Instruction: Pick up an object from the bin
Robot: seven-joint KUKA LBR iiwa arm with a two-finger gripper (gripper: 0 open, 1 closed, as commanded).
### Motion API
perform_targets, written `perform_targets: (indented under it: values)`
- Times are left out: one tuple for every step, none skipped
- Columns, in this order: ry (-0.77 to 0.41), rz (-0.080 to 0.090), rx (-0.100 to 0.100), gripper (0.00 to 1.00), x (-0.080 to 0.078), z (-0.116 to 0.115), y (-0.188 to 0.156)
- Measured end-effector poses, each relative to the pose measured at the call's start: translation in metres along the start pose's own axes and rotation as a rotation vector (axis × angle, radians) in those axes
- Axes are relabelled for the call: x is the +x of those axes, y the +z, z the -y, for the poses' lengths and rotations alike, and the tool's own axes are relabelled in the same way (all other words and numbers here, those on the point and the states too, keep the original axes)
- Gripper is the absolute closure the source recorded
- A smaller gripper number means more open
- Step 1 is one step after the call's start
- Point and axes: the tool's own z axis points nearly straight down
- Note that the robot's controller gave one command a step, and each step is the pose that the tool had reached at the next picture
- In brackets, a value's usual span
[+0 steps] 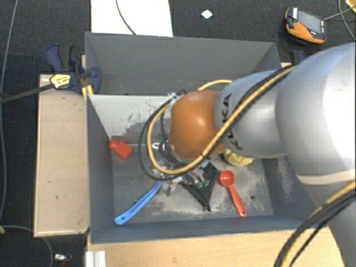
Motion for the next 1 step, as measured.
perform_targets:
  values:
    - [0.001,0.0,0.0,1.0,0.0,0.0001,-0.0001]
